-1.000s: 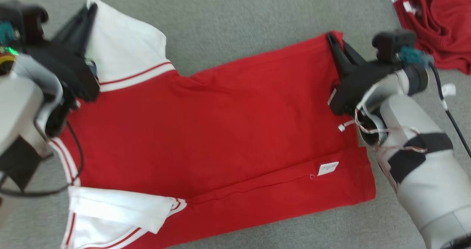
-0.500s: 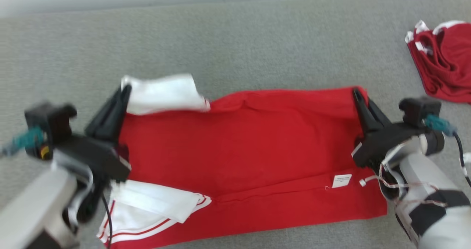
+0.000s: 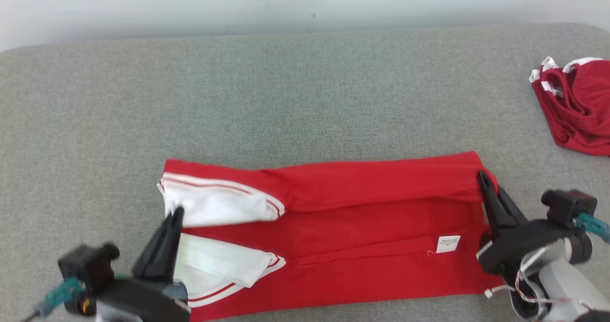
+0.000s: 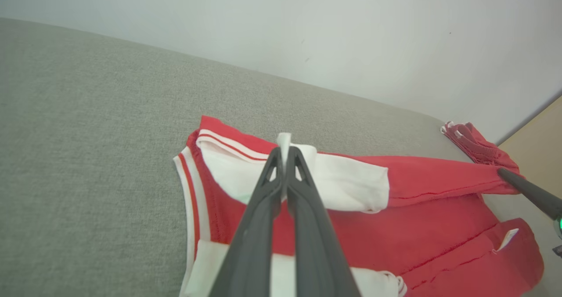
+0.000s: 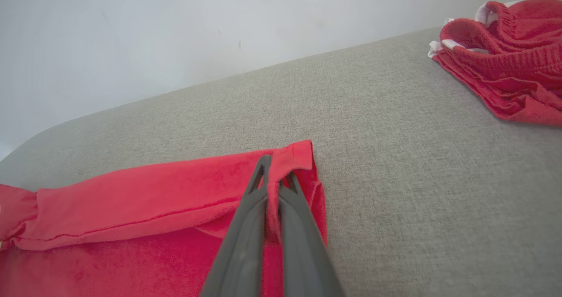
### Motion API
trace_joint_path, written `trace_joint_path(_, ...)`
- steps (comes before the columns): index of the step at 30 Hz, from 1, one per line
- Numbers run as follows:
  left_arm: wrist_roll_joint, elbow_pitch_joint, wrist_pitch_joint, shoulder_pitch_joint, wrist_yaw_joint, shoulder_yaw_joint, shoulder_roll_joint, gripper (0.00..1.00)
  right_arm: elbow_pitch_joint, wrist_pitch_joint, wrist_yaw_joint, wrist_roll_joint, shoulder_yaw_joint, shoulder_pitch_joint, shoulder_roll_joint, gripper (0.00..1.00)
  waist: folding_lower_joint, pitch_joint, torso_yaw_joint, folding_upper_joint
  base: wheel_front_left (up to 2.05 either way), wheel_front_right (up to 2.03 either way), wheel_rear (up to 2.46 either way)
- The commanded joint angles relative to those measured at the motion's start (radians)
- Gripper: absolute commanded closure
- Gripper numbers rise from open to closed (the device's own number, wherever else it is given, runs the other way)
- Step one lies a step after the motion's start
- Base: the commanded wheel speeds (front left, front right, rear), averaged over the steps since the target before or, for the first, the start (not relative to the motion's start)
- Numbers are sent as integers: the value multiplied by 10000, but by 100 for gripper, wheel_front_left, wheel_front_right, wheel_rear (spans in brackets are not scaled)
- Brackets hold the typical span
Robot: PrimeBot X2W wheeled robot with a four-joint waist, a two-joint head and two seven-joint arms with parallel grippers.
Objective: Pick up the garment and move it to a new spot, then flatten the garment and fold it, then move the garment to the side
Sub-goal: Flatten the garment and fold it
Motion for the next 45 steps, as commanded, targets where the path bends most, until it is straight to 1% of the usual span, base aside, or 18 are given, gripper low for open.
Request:
trace_joint_path(1,139,68,-26,323,-86,102,-116,100,-111,78,-29,-13,-88,267,-68,100,2,-81,1,1,0,0,0)
trace_joint_path(4,302,187,-27,843,-207,499,-477,100,-338,305,-29,-31,-344,694,14,100,2,-151,-27,1,0,0,0)
trace_joint_path(5,355,270,-26,1030,-228,545,-574,100,-404,392,-29,-54,-417,823,49,93,2,-172,-30,1,0,0,0)
trace_joint_path(6,401,355,-26,1179,-216,533,-671,100,-486,444,-29,-109,-482,924,74,63,2,-195,-28,1,0,0,0)
trace_joint_path(7,592,381,-28,1224,-196,580,-718,52,-546,492,-29,-129,-560,1001,102,0,2,-211,-18,1,0,0,0)
trace_joint_path(8,730,398,-28,1254,-122,693,-794,0,-604,552,-29,-197,-615,1087,116,0,2,-230,-10,1,0,0,0)
trace_joint_path(10,935,396,-26,1477,-73,975,-1084,0,-759,626,-29,-327,-715,1230,122,0,2,-262,11,1,0,0,0)
trace_joint_path(14,1406,315,-28,1620,-92,1631,-1361,0,-1027,665,-29,-485,-928,1408,115,0,2,-286,53,1,0,0,0)
trace_joint_path(18,2542,121,-28,1778,-156,2895,-1923,0,-1332,764,-29,-637,-1259,1552,123,0,2,-296,93,1,0,0,0)
trace_joint_path(21,3826,-247,-27,1903,-319,3914,-2376,0,-1355,950,-29,-798,-1491,1550,197,0,2,-297,129,1,0,0,0)
trace_joint_path(23,4876,-697,-28,1941,-386,4515,-2732,0,-1223,1129,-29,-861,-1621,1491,319,0,2,-300,159,1,0,0,0)
trace_joint_path(25,5460,-930,-27,2160,-574,5032,-3267,0,-1023,1264,-29,-983,-1731,1386,355,0,2,-296,197,1,0,0,0)
trace_joint_path(29,6234,-1123,-27,2238,-1010,5888,-4002,0,-523,1380,-28,-1206,-1820,1180,607,0,2,-273,283,1,0,0,0)
trace_joint_path(36,7083,-856,-27,2486,-1456,6337,-4538,0,596,1478,-28,-1531,-1661,1065,998,0,2,-289,377,1,0,0,0)
trace_joint_path(37,7123,-849,-27,2512,-1452,6362,-4559,0,714,1503,-29,-1569,-1585,1101,1046,4,2,-301,389,1,0,0,0)
trace_joint_path(38,7160,-815,-27,2574,-1456,6377,-4582,0,823,1493,-28,-1585,-1516,1139,1094,53,2,-314,399,1,0,0,0)
trace_joint_path(40,7200,-832,-27,2619,-1489,6445,-4598,0,987,1407,-28,-1540,-1456,1170,1167,100,2,-342,406,1,0,0,0)
trace_joint_path(45,7192,-795,-27,2696,-1527,6597,-4625,0,1389,1216,-29,-1411,-1406,982,1205,100,2,-478,348,1,0,0,0)
